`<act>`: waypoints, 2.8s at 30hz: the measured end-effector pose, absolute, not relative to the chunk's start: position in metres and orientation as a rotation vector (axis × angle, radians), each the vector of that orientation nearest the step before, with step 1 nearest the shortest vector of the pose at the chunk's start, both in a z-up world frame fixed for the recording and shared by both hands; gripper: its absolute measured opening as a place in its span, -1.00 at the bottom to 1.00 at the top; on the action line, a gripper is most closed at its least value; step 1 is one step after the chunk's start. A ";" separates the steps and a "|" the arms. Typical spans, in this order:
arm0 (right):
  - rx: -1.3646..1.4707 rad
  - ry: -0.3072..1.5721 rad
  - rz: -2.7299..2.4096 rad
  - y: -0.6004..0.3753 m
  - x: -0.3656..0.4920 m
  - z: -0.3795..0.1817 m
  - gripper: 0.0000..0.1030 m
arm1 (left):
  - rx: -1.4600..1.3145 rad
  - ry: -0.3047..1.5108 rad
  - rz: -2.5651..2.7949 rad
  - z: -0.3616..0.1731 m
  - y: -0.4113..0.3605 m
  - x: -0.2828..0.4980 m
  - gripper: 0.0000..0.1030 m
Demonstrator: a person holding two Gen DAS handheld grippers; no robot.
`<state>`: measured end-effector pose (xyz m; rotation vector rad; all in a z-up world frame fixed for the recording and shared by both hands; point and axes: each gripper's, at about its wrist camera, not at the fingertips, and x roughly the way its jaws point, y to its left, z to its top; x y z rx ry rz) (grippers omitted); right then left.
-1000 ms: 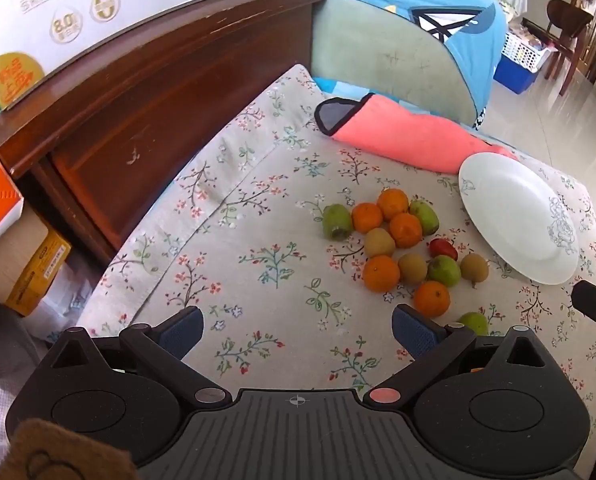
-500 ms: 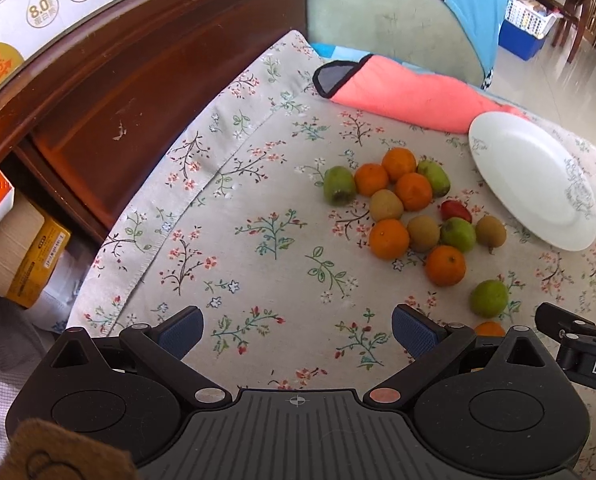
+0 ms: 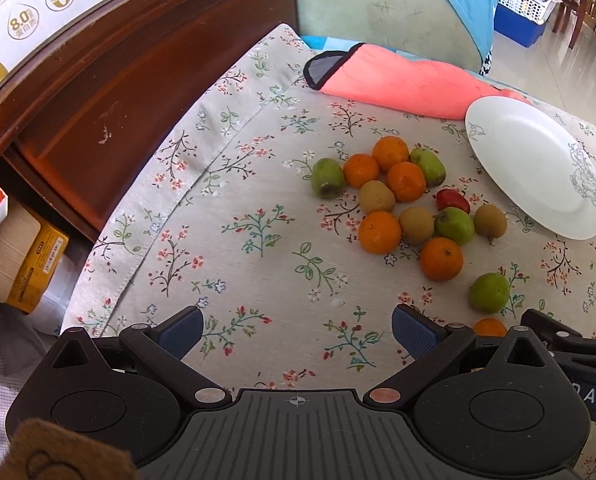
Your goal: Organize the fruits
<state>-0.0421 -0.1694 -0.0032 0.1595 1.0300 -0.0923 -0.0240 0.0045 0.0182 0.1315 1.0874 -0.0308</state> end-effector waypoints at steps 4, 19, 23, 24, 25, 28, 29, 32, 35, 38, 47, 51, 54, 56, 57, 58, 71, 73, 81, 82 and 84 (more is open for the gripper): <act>0.156 1.031 -0.091 -0.169 -0.042 -0.004 0.98 | 0.146 1.084 -0.032 0.017 0.001 -0.024 0.97; 0.160 1.036 -0.097 -0.169 -0.041 -0.006 0.98 | 0.162 1.079 -0.028 0.016 -0.001 -0.024 0.97; 0.160 1.032 -0.097 -0.170 -0.041 -0.006 0.98 | 0.163 1.077 -0.028 0.017 -0.001 -0.024 0.96; 0.161 1.030 -0.097 -0.170 -0.042 -0.006 0.98 | 0.163 1.077 -0.028 0.017 -0.001 -0.024 0.96; 0.162 1.030 -0.096 -0.170 -0.042 -0.007 0.98 | 0.164 1.075 -0.027 0.017 -0.002 -0.024 0.96; 0.163 1.031 -0.096 -0.170 -0.042 -0.007 0.98 | 0.170 1.071 -0.027 0.017 -0.002 -0.024 0.96; 0.163 1.032 -0.097 -0.170 -0.042 -0.006 0.98 | 0.171 1.071 -0.027 0.017 -0.003 -0.024 0.96; 0.163 1.029 -0.096 -0.170 -0.042 -0.006 0.98 | 0.169 1.070 -0.027 0.017 -0.002 -0.024 0.96; 0.163 1.028 -0.095 -0.169 -0.042 -0.007 0.98 | 0.169 1.069 -0.027 0.017 -0.002 -0.025 0.96; 0.163 1.028 -0.095 -0.170 -0.042 -0.007 0.98 | 0.170 1.069 -0.027 0.017 -0.002 -0.025 0.96; 0.162 1.023 -0.093 -0.170 -0.042 -0.006 0.98 | 0.171 1.064 -0.027 0.018 -0.002 -0.024 0.95; 0.157 1.015 -0.086 -0.170 -0.042 -0.006 0.98 | 0.175 1.058 -0.030 0.019 -0.003 -0.025 0.95; 0.162 1.004 -0.080 -0.172 -0.043 -0.006 0.98 | 0.171 1.052 -0.036 0.020 -0.004 -0.025 0.95; 0.165 0.994 -0.071 -0.174 -0.044 -0.005 0.96 | 0.165 1.046 -0.047 0.020 -0.004 -0.025 0.96; 0.166 0.989 -0.063 -0.175 -0.044 -0.005 0.94 | 0.158 1.041 -0.053 0.020 -0.003 -0.025 0.96; 0.169 0.983 -0.054 -0.177 -0.045 -0.004 0.93 | 0.150 1.036 -0.054 0.021 -0.001 -0.025 0.96; 0.205 0.890 0.197 -0.192 -0.077 -0.007 0.62 | 0.124 0.973 -0.123 0.037 0.027 0.000 0.93; 0.211 0.900 0.240 -0.188 -0.078 -0.011 0.49 | 0.156 0.944 -0.140 0.036 0.025 -0.004 0.93; 0.206 0.901 0.308 -0.174 -0.076 -0.022 0.04 | 0.254 0.885 -0.242 0.024 0.006 -0.013 0.83; 0.208 0.902 0.313 -0.173 -0.076 -0.023 0.01 | 0.248 0.888 -0.261 0.023 0.005 -0.012 0.82; 0.203 0.904 0.317 -0.171 -0.075 -0.025 -0.08 | 0.231 0.901 -0.295 0.020 0.004 -0.010 0.74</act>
